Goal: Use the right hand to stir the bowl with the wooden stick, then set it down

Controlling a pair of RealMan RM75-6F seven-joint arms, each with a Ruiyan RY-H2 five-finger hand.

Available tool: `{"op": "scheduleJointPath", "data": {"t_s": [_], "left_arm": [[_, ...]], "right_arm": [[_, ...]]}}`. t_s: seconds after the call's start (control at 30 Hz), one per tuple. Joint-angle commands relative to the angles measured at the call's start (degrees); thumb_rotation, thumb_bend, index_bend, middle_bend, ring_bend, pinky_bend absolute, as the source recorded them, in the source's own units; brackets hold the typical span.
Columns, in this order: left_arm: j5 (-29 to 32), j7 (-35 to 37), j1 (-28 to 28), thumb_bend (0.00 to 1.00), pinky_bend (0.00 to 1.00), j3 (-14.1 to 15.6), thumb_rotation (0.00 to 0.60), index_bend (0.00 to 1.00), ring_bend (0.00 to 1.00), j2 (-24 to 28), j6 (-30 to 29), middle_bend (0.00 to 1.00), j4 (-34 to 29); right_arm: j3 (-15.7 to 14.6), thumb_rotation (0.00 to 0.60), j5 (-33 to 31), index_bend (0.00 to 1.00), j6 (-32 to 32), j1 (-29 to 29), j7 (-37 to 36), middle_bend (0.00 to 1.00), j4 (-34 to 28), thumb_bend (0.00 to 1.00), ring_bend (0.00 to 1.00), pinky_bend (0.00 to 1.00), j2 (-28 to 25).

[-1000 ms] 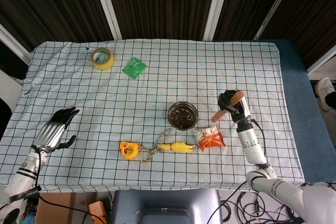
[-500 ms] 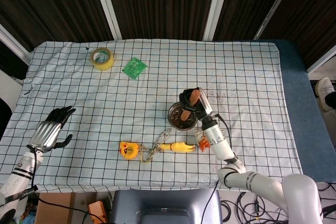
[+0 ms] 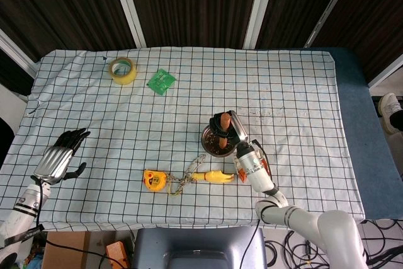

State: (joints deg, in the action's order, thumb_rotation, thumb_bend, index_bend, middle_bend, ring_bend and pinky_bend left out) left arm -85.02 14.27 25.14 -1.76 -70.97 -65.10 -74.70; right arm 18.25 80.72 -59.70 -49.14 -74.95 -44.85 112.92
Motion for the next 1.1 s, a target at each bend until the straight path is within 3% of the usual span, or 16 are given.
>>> {"op": "scheduleJointPath", "data": {"t_s": [0.03,0.4,0.6,0.83,1.1], "left_arm": [[-0.6,0.0,-0.3,0.4,0.04,0.2,0.6,0.0,0.0,0.1,-0.8,0.02,-0.3],[-2.6,-0.7,-1.6,0.4,0.04,0.9,0.6,0.0,0.0,1.0,-4.0,0.01,-1.9],[-2.7,-0.9,-1.6,0.41,0.04,0.8,0.6,0.0,0.0,1.3,-4.2,0.02,-2.3],[-2.8,-0.5,-1.8,0.41,0.04,1.0,0.6,0.0,0.0,1.5,-4.3,0.01,-2.1],[-3.6,0.0,-2.0,0.4,0.04,1.3,0.6,0.0,0.0,1.4,-4.9,0.02,-1.7]], "right_arm": [[-1.2,0.6,0.4,1.0,0.8,-0.2,-0.8,0.92,2.6,0.7,0.97,1.0,1.5],[-2.0,0.6,1.4,1.0,-0.6,-0.2,-2.9,0.92,5.2,0.7,0.97,1.0,2.1],[-0.2,0.6,2.2,1.0,-5.0,-0.7,-2.1,0.92,-0.7,0.7,0.97,1.0,-0.9],[0.9,0.6,1.3,1.0,-5.2,-1.0,1.0,0.92,-5.7,0.7,0.97,1.0,-2.7],[0.0,0.6,0.2,1.0,-2.8,-1.1,0.1,0.92,-2.3,0.7,0.97,1.0,-0.2]]}}
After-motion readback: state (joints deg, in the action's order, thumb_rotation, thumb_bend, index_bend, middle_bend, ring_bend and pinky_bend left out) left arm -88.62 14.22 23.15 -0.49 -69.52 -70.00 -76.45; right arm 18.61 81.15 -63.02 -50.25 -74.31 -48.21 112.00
